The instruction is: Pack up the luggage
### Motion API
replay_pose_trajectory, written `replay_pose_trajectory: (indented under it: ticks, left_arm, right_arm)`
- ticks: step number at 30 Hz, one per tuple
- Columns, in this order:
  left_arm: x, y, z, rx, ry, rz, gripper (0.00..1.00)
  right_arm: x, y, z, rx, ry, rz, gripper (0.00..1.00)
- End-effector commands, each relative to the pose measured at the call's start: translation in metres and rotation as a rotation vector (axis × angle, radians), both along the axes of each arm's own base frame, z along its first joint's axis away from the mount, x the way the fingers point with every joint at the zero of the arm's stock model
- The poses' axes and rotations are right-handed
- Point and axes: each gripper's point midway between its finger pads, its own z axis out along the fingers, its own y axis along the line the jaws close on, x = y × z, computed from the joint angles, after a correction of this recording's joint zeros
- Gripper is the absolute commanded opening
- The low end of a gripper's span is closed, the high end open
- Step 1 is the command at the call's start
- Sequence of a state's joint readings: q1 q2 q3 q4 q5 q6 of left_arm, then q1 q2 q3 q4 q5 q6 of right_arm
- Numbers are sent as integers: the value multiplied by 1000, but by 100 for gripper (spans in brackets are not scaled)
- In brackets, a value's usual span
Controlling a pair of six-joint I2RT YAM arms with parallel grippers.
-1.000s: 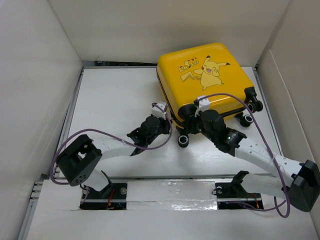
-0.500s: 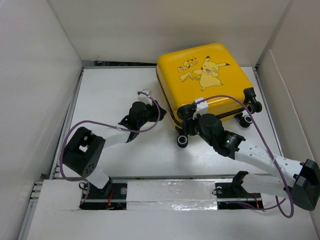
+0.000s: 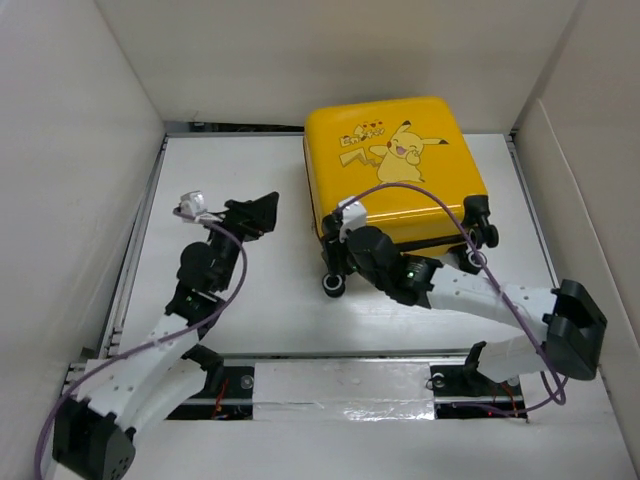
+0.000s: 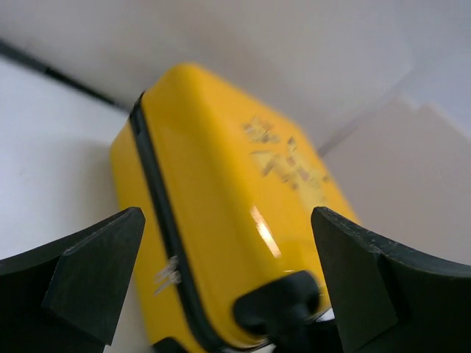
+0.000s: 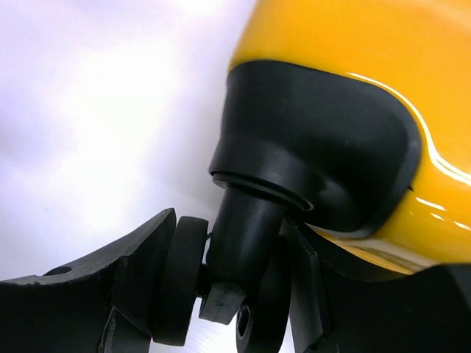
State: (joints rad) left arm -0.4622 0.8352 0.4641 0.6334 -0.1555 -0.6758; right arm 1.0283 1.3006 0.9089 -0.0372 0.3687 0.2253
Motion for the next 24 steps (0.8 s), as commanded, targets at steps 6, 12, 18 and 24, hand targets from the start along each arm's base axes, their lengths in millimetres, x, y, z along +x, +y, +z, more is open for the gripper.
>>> replay_pose_trajectory:
  ticks: [6, 12, 18, 24]
  left_arm:
    - [-60, 39, 79, -64, -146, 42, 99]
    - [-88, 35, 101, 0, -153, -45, 99]
    - [-115, 55, 111, 88, -163, -11, 99]
    - [-109, 51, 103, 115, -163, -17, 99]
  right_arm:
    - [-60, 108, 145, 288, -199, 440, 100]
    - [-74, -7, 225, 413, -393, 263, 100]
    - [-78, -176, 227, 483, -481, -143, 100]
    - [-91, -245, 223, 715, -496, -308, 100]
